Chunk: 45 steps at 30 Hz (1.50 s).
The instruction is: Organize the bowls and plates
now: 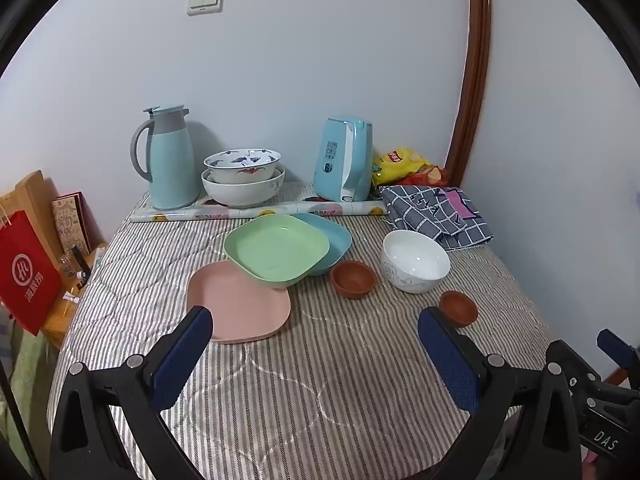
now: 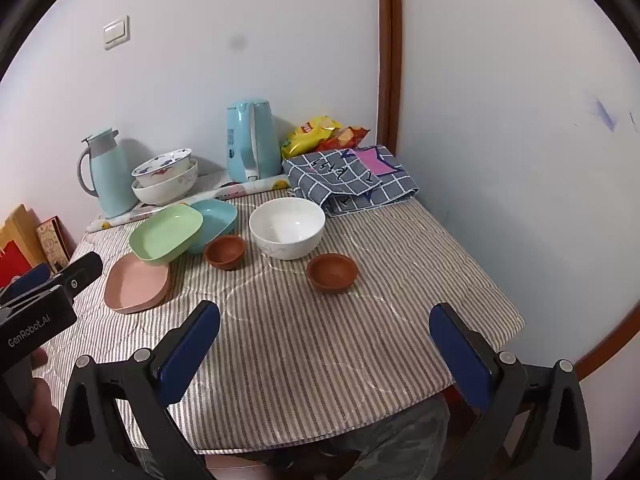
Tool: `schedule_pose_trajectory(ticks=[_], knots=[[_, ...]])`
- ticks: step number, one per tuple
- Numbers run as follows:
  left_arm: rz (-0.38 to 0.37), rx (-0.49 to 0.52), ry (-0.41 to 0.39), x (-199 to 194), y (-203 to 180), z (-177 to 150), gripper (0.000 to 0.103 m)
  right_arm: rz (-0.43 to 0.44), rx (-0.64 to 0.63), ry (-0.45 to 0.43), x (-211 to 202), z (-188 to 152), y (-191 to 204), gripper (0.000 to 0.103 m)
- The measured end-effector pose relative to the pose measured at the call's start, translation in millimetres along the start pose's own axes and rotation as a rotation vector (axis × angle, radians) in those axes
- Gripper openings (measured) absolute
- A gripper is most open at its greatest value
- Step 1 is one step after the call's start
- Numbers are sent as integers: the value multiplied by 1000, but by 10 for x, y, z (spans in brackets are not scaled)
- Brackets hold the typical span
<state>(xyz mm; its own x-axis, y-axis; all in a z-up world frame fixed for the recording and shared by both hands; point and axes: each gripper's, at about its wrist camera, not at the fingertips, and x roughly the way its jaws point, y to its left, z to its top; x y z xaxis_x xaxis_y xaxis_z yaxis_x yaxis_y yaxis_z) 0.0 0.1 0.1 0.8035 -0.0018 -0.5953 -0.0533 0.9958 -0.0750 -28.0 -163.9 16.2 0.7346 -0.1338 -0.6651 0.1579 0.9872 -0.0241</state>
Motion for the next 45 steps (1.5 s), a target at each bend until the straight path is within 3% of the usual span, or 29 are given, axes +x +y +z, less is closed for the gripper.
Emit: schedule_pose_trajectory(ticks=[12,45], knots=[[14,17,-25,-87,-103,-44,103,11,-5,-5,-39,51,-41,103],[25,-8,-16,-127,68,11,103,8,-26,-26,-117,-19,107,103]])
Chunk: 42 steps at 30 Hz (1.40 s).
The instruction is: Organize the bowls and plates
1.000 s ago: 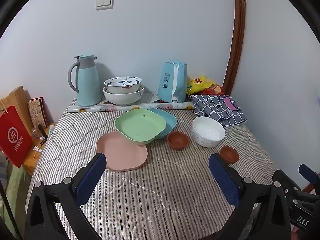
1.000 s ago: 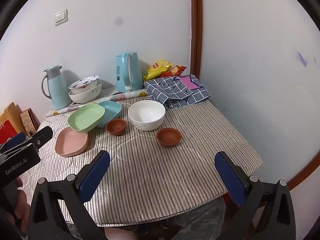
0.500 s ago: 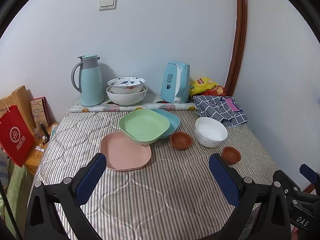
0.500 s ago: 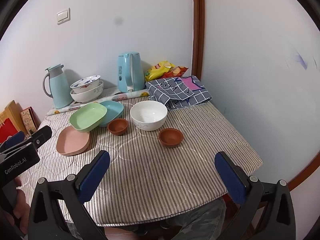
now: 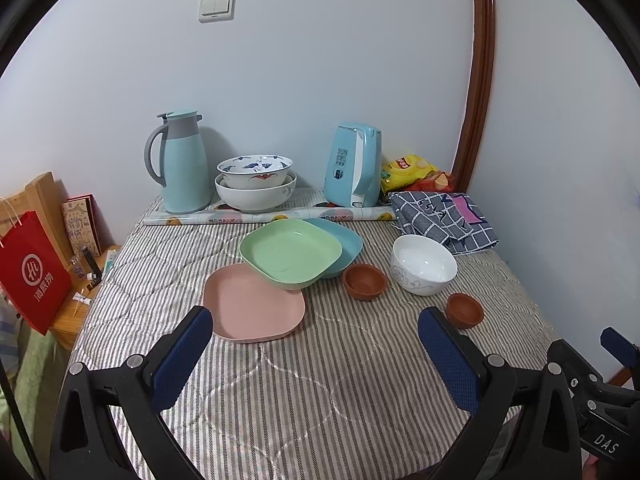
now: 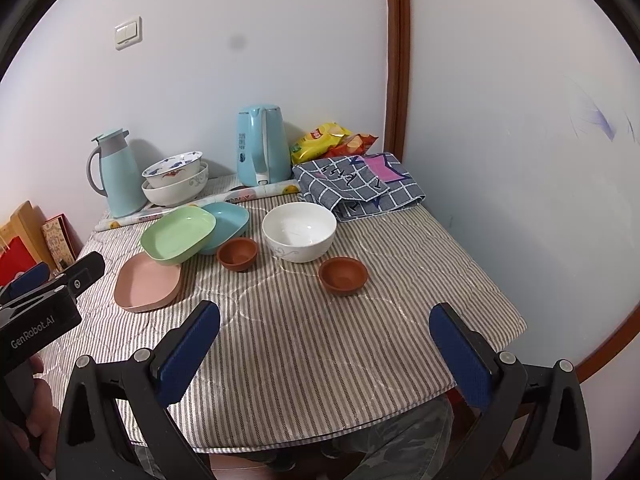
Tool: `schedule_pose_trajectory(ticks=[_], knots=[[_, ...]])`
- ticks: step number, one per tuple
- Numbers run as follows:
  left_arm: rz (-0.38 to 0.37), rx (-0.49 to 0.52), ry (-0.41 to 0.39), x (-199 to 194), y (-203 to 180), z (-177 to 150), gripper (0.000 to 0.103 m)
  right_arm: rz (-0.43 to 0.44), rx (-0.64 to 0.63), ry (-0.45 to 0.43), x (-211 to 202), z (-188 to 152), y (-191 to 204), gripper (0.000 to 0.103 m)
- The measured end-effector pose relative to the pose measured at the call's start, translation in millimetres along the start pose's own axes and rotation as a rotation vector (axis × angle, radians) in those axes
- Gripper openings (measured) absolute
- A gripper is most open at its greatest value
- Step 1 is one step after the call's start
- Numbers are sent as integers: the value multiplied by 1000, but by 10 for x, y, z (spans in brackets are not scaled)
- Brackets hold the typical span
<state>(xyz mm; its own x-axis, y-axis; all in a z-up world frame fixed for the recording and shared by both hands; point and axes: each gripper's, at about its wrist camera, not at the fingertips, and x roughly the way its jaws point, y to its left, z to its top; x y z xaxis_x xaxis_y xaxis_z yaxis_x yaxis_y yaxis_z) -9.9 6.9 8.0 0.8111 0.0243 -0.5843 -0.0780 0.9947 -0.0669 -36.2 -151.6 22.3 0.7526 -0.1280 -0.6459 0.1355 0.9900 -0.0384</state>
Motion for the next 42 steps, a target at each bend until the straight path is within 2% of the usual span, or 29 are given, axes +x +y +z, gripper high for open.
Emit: schedule_pose_trajectory(ticks=[42], knots=[[2,0,-1,-4,18,-1,103,9,2,-16,-69,-8,54,103]])
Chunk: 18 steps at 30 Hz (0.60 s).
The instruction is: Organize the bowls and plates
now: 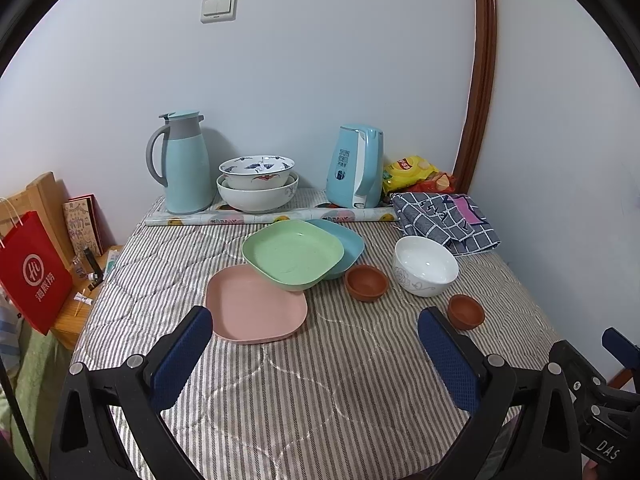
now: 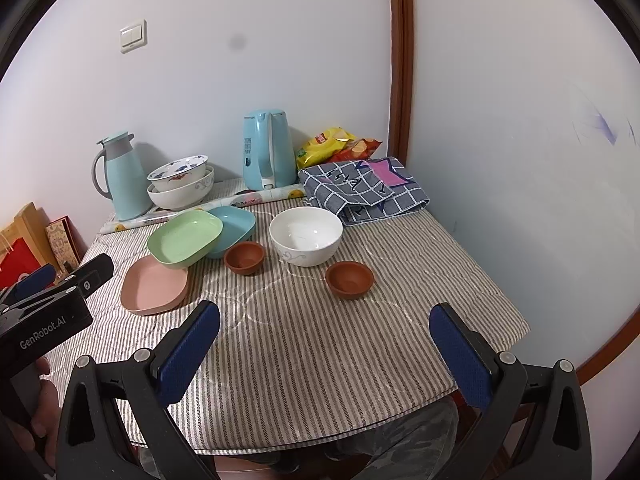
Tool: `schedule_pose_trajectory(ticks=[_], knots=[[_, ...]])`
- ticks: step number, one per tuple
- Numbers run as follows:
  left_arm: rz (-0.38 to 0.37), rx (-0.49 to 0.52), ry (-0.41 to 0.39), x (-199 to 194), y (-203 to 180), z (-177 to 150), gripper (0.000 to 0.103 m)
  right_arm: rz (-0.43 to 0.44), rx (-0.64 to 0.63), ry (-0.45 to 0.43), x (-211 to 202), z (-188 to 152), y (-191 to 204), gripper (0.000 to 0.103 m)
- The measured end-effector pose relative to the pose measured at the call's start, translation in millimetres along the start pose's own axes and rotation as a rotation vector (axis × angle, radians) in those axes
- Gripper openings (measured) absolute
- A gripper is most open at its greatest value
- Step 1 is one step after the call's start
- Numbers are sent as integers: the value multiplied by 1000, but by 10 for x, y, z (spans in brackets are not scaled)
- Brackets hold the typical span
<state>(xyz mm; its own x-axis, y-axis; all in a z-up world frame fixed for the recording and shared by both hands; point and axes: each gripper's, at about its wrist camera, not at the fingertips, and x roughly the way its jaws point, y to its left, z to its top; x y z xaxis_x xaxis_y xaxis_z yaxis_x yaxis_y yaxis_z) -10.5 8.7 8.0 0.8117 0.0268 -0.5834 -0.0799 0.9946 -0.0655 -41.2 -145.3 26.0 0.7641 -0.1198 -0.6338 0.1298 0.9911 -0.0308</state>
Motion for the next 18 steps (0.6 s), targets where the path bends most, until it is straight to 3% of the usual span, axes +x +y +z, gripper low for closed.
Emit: schedule_pose_trajectory(ticks=[18], knots=[[-1,13,36,261,96,92,103,41,19,27,168,106,84,103]])
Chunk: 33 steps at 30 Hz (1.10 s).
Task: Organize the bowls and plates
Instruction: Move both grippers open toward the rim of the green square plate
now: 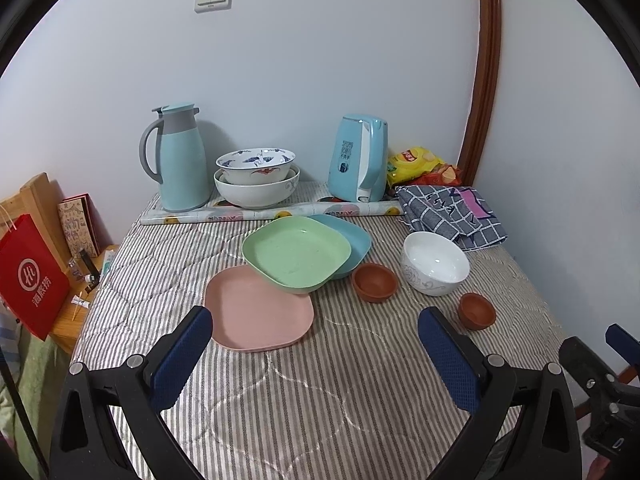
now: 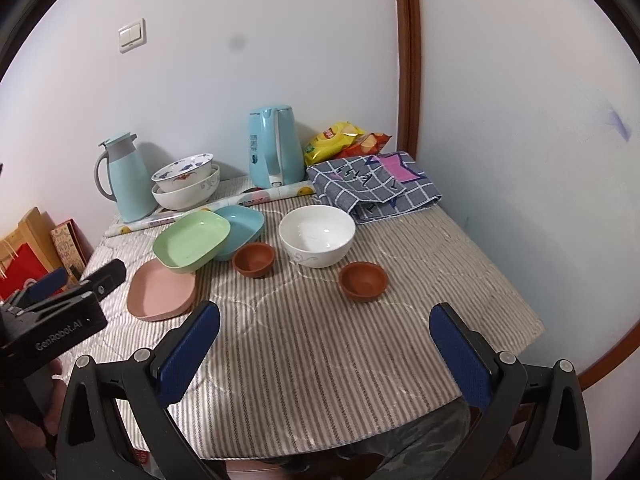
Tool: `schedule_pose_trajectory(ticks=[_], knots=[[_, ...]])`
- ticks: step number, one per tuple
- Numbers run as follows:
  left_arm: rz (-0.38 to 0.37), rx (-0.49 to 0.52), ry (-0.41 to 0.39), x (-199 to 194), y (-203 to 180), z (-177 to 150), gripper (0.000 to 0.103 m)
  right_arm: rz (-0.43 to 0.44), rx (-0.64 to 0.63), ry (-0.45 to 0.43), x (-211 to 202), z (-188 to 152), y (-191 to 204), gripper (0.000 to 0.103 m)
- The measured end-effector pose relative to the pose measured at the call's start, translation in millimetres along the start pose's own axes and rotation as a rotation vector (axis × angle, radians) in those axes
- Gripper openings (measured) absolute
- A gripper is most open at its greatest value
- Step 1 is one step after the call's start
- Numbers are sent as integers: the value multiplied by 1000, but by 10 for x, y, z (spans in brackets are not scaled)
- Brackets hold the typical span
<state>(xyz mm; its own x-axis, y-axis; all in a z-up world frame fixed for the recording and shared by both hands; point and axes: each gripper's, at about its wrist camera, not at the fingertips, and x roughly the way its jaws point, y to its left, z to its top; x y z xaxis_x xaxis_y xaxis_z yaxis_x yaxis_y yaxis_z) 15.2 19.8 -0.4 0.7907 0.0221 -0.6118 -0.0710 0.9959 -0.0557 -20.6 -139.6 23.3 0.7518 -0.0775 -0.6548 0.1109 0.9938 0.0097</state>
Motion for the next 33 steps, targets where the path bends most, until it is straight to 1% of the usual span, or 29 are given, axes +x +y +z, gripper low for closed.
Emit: schedule_pose_trajectory(ticks=[5,9,15,21,23,25,29,33], knots=[[7,-8,30,185,113,53,103,33,19,10,137,54,40,103],[17,-22,51,345,227,103,103,27,24,27,310,107,79,103],[34,-48,89,619,423,191,103,44,23,83,673,212,147,103],[65,-84,129,894,659,281,102,73,7,120,1021,359,310,103],[72,-97,138,985,728,313,97,82,-8,131,1154,410,379,103],[76,-107,148,1076,787,342,97,86,-19,138,1269,456,442,103],[95,-109,170,1250,878,381,92,141,-18,172,1533,537,568,98],[93,-115,182,1382,961,418,89,155,-32,189,1744,608,688,96]])
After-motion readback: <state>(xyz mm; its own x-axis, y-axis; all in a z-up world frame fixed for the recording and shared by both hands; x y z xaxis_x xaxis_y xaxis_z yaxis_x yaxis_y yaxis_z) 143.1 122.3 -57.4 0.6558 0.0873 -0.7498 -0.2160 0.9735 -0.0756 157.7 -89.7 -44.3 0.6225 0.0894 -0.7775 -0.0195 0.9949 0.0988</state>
